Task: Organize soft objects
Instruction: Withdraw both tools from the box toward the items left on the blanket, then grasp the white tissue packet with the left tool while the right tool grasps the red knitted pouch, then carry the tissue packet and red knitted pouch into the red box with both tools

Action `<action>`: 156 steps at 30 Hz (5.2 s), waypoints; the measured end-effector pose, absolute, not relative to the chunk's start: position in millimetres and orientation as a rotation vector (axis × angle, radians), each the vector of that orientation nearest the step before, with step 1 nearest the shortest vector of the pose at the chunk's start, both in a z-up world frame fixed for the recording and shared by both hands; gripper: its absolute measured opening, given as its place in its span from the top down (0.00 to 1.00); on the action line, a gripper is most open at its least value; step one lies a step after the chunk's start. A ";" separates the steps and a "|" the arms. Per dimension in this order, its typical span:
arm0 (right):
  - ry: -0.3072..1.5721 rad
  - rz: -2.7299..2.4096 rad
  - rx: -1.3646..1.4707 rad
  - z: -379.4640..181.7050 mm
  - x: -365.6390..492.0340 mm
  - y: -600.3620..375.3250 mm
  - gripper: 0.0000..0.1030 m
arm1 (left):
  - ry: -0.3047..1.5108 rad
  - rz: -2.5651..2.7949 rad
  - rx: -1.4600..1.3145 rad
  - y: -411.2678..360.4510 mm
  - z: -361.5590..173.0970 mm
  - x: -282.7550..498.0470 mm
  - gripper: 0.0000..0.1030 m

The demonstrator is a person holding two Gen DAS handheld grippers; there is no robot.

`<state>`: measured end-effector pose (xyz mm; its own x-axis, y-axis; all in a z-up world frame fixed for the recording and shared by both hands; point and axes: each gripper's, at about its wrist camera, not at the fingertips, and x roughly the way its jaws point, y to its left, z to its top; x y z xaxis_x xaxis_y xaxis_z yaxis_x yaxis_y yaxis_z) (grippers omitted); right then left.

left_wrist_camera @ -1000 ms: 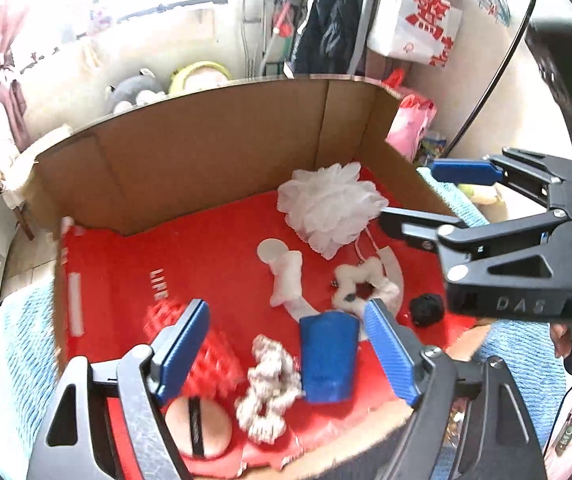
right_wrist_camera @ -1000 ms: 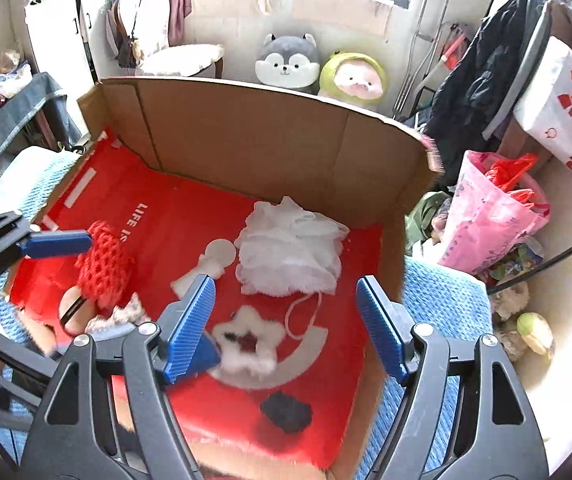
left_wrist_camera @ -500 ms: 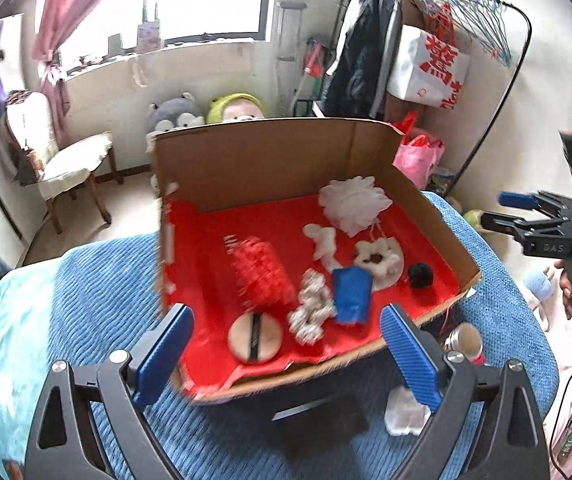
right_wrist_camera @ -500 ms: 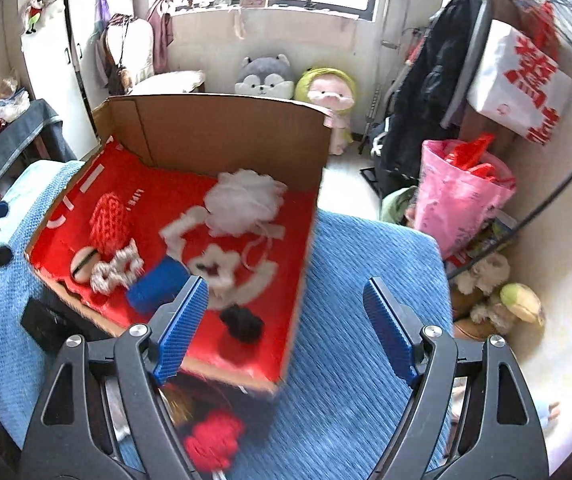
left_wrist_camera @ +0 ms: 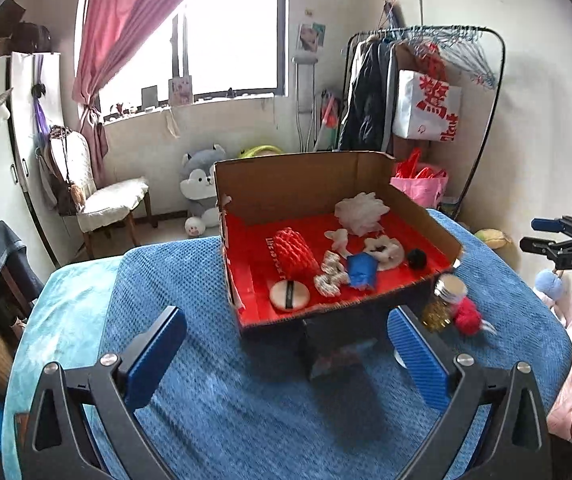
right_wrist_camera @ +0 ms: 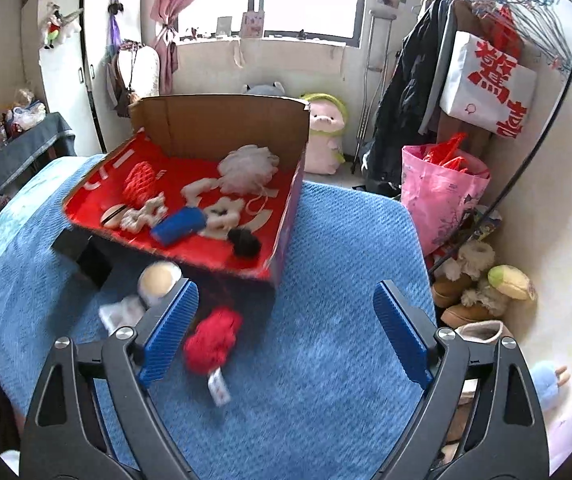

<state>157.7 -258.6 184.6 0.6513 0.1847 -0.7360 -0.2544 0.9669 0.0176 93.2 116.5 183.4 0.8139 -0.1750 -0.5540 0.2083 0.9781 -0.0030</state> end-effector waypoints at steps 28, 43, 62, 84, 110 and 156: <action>0.758 0.231 0.050 93.9 30.9 -204.6 0.12 | 0.622 -0.229 -0.025 18.9 71.4 31.6 0.00; 0.836 0.226 0.069 68.9 42.2 -204.4 0.12 | 0.678 -0.209 -0.044 18.3 58.4 45.5 0.00; 0.953 0.342 0.062 62.9 155.2 -222.3 0.23 | 0.844 -0.355 0.074 -37.4 55.0 136.1 0.15; 0.879 0.484 0.146 93.6 87.5 -220.8 0.61 | 0.868 -0.481 0.032 -21.6 56.2 96.4 0.85; 0.892 0.695 0.038 94.6 48.8 -132.4 0.61 | 0.831 -0.314 -0.020 70.2 63.5 70.9 0.85; 0.978 0.693 -0.042 141.9 313.6 -86.4 0.60 | 0.876 -0.480 0.001 87.7 161.3 291.2 0.85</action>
